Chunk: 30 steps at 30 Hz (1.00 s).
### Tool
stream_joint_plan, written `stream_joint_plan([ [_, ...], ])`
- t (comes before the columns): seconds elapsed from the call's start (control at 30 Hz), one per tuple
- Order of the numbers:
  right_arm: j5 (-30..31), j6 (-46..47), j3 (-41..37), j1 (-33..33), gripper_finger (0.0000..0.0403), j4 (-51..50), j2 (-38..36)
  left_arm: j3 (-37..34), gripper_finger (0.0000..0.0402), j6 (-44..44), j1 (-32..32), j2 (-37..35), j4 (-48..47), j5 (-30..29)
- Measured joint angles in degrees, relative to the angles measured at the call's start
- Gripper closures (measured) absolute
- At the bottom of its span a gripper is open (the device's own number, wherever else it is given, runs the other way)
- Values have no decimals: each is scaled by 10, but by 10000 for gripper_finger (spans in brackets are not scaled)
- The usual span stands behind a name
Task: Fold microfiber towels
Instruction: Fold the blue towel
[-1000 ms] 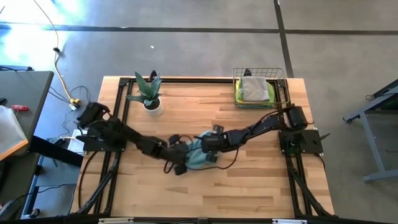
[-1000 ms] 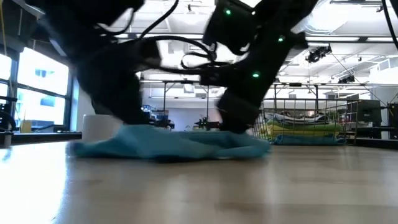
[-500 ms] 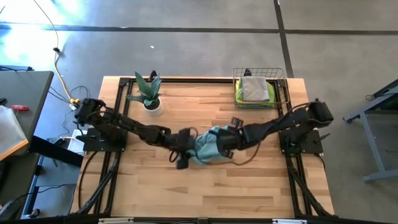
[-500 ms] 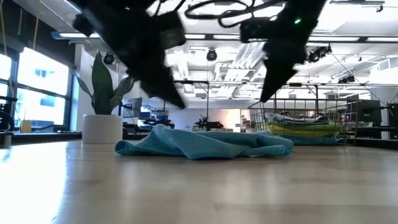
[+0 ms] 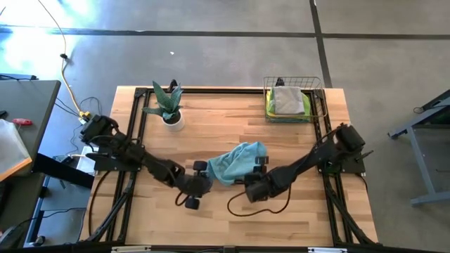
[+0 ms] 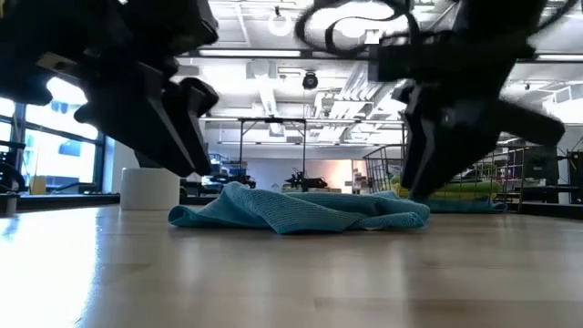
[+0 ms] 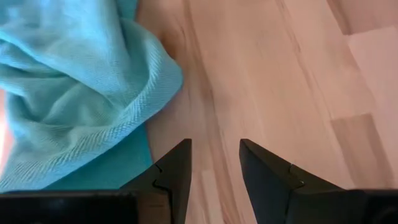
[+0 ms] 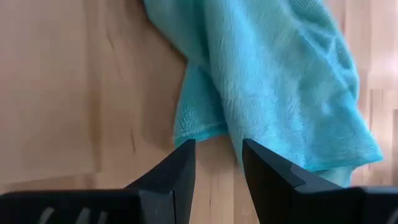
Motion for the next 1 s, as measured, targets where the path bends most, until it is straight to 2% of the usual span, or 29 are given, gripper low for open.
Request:
stream_joint_plan([
  [0.1, 15, -2, -16, 0, 279, 16, 19, 0, 275, -18, -20, 0, 4, -43],
  [0.3, 33, 15, -99, -11, 279, 129, 2, 0, 275, -38, -42, 0, 16, -87],
  [0.63, 114, -15, -207, -7, 279, 244, -69, 0, 275, -40, -34, 0, 29, -103],
  [0.9, 134, -30, -285, -7, 279, 378, -77, 0, 275, -34, -20, 0, 33, -108],
  [1.0, 161, -25, -313, -18, 279, 432, -77, 0, 275, -24, -18, 0, 34, -110],
])
